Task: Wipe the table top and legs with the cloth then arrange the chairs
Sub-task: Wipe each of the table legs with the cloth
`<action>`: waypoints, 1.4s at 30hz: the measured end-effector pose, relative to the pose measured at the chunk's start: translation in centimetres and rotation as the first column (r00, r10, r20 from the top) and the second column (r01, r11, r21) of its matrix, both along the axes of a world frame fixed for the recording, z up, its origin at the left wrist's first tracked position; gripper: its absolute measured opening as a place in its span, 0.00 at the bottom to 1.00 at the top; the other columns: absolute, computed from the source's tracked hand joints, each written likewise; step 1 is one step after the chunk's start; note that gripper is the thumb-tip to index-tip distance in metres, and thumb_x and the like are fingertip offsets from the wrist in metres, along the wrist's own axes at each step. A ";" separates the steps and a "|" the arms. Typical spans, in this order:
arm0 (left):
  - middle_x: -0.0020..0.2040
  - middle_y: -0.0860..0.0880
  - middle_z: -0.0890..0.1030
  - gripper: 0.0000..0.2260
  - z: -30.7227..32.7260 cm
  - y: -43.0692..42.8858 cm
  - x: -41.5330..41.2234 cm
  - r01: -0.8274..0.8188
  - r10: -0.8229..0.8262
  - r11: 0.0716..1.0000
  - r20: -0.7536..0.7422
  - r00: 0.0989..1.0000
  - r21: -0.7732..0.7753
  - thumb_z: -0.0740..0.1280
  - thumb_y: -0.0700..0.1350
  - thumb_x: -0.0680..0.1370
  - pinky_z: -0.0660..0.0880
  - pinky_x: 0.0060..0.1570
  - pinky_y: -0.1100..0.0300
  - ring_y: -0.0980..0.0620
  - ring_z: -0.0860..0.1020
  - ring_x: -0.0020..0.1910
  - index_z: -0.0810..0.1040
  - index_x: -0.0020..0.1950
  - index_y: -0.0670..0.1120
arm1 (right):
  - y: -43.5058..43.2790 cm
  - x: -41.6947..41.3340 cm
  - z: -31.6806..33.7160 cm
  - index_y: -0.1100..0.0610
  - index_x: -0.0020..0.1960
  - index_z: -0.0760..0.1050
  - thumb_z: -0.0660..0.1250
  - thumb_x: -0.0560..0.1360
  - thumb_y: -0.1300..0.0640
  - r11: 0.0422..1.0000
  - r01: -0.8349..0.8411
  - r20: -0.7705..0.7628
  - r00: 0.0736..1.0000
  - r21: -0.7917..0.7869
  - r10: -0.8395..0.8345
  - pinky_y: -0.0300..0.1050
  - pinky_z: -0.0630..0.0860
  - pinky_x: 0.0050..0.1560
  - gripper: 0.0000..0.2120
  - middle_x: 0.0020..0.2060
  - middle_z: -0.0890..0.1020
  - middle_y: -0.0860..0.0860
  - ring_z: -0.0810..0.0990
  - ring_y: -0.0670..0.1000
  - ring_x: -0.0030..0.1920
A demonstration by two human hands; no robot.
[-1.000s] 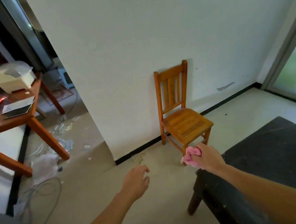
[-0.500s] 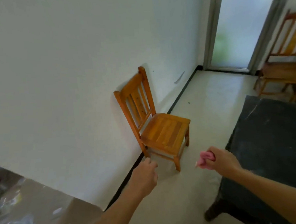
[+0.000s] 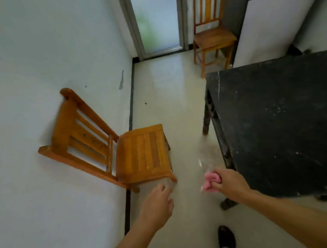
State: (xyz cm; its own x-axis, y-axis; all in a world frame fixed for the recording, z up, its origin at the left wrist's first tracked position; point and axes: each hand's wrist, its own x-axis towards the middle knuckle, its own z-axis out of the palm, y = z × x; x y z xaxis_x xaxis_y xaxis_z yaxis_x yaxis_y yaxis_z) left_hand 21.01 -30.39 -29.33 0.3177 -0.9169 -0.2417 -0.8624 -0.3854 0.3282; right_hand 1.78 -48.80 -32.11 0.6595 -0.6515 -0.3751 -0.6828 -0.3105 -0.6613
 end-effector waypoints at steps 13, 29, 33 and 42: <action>0.61 0.50 0.71 0.15 -13.1 2.6 1.1 0.562 -0.542 0.821 -0.176 0.822 0.101 0.59 0.49 0.80 0.73 0.57 0.56 0.51 0.74 0.57 0.69 0.67 0.49 | 18.3 -6.3 -11.4 0.59 0.47 0.78 0.69 0.76 0.66 0.642 0.725 -0.083 0.676 0.250 -0.732 0.30 0.76 0.37 0.04 0.44 0.83 0.50 0.83 0.38 0.38; 0.71 0.47 0.63 0.23 -32.1 -10.8 -12.0 0.555 -0.584 0.771 0.001 0.812 -0.312 0.60 0.52 0.81 0.69 0.61 0.59 0.51 0.68 0.67 0.58 0.74 0.51 | 11.9 -14.9 -34.8 0.53 0.43 0.75 0.61 0.76 0.71 0.399 0.885 0.309 0.320 0.240 -0.895 0.36 0.79 0.35 0.13 0.42 0.85 0.49 0.85 0.46 0.39; 0.76 0.44 0.59 0.29 -37.1 -14.7 -13.6 0.517 -0.572 0.634 0.101 0.814 -0.574 0.60 0.56 0.80 0.64 0.67 0.52 0.46 0.61 0.74 0.54 0.77 0.48 | 7.5 -14.0 -39.5 0.50 0.47 0.73 0.59 0.79 0.67 0.451 0.877 0.509 0.315 0.166 -0.801 0.32 0.73 0.29 0.12 0.42 0.84 0.50 0.83 0.42 0.34; 0.77 0.44 0.60 0.26 -45.0 -18.1 -13.6 0.514 -0.507 0.338 0.308 0.805 -0.788 0.59 0.48 0.81 0.56 0.70 0.58 0.46 0.59 0.74 0.55 0.77 0.42 | 8.8 -12.1 -52.2 0.57 0.60 0.80 0.66 0.79 0.61 0.540 0.262 0.390 0.910 -0.800 0.138 0.48 0.81 0.54 0.11 0.57 0.82 0.53 0.82 0.49 0.57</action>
State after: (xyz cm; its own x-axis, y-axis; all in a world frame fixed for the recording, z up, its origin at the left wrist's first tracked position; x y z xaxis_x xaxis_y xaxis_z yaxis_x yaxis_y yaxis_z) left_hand 7.38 -48.46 -74.32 -0.2869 -0.6626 0.6918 -0.7957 0.5670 0.2131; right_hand -10.28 -39.99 -84.27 0.5503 -0.5723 0.6080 -0.4906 -0.8108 -0.3192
